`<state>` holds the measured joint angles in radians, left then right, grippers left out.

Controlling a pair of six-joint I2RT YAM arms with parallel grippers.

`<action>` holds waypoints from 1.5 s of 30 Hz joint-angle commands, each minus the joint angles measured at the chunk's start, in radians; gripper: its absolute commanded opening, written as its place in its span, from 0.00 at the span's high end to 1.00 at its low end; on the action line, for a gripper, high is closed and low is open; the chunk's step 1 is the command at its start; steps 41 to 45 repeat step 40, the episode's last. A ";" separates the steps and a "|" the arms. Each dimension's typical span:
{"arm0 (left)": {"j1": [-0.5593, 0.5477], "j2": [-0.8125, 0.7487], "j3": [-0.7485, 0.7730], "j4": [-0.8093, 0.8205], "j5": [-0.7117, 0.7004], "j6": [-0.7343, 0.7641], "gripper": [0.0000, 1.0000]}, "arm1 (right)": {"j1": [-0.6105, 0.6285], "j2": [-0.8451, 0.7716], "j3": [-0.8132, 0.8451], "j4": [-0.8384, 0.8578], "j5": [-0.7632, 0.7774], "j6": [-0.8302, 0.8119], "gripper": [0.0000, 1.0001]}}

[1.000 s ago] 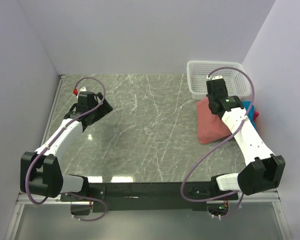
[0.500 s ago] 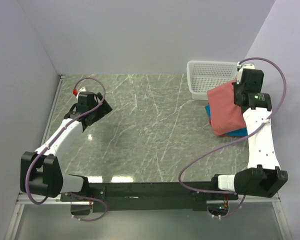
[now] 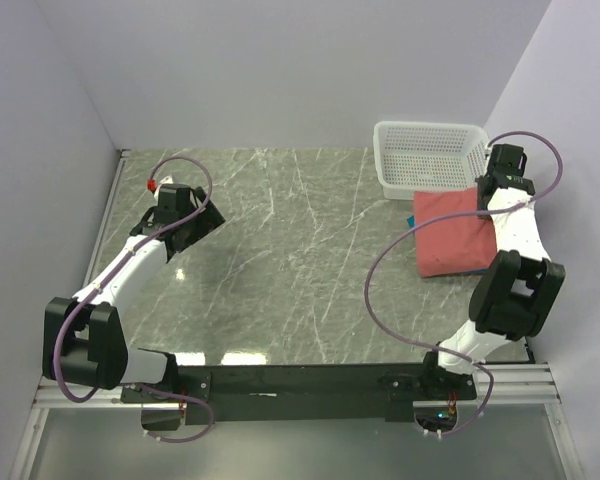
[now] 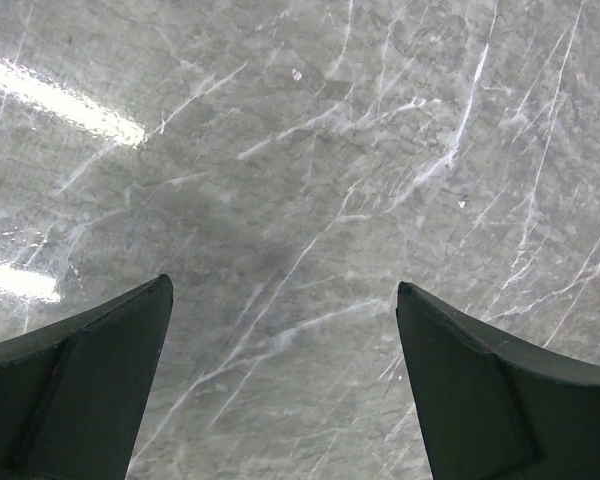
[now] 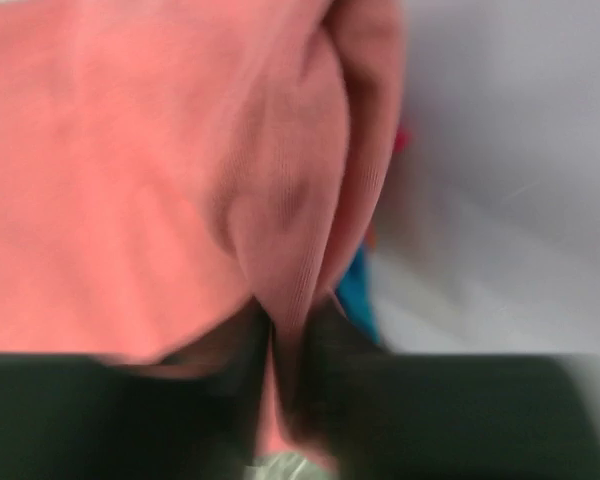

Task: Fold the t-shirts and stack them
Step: Neatly place the folded tshirt to the corner, then reset both grippers

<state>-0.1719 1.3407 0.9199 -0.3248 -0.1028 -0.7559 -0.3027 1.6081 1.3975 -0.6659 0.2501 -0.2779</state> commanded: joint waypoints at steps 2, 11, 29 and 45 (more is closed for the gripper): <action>0.005 -0.006 0.016 0.007 -0.008 0.020 0.01 | -0.021 0.073 0.009 0.209 0.190 0.022 0.59; 0.006 -0.015 0.025 0.000 -0.003 0.010 0.01 | -0.015 0.009 0.046 0.198 0.140 0.176 0.16; 0.005 -0.351 -0.028 -0.189 -0.118 -0.252 0.01 | 0.014 -0.833 -0.676 0.497 -0.606 0.735 0.09; 0.005 -0.592 -0.069 -0.283 -0.262 -0.296 0.01 | 0.013 -1.053 -0.824 0.525 -0.476 0.737 0.06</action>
